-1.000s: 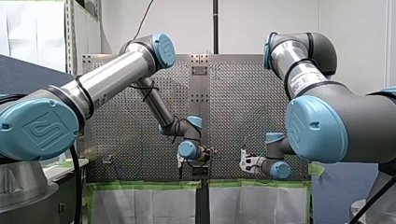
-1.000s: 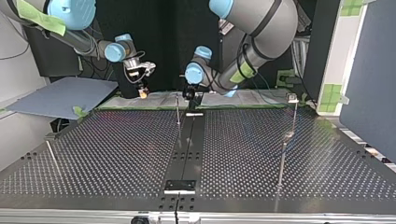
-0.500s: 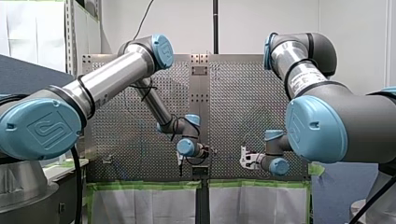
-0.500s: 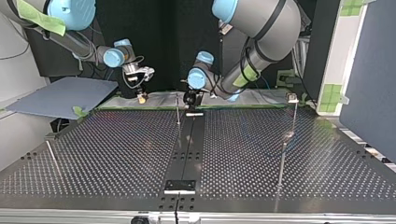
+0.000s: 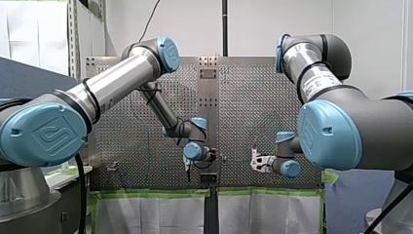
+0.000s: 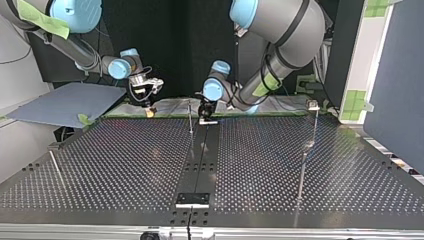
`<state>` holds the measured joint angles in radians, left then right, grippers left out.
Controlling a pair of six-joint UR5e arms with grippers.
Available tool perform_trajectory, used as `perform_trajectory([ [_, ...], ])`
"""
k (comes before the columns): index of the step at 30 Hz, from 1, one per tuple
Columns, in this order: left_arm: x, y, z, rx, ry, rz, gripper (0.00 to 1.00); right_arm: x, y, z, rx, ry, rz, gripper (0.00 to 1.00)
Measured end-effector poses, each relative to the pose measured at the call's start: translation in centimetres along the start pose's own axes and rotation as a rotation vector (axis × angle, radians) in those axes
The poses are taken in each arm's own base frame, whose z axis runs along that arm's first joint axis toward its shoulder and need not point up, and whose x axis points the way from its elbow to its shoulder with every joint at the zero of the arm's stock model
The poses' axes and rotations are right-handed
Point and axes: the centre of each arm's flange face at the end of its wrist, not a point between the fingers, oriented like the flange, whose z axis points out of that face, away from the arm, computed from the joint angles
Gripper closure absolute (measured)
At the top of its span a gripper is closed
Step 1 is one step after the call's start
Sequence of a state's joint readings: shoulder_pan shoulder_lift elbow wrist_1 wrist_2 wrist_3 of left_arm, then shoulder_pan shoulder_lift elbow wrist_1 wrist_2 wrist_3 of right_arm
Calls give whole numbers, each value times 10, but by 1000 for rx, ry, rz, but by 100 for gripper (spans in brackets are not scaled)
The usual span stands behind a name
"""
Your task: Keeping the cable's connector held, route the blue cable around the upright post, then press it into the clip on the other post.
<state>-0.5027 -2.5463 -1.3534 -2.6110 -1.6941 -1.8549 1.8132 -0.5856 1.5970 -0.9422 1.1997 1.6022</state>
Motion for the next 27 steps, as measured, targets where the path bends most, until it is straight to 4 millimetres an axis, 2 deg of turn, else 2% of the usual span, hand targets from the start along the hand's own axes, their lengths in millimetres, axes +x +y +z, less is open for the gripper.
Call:
perform_trajectory([
  [13, -9, 20, 7, -75, -44, 35, 100, 12, 15, 12, -11, 16, -2, 100],
  [25, -12, 21, 9, -77, -68, 55, 100, 16, 21, 16, -16, 22, -7, 100],
  [27, -12, 20, 9, -75, -66, 62, 67, 16, 21, 16, -15, 21, -7, 100],
])
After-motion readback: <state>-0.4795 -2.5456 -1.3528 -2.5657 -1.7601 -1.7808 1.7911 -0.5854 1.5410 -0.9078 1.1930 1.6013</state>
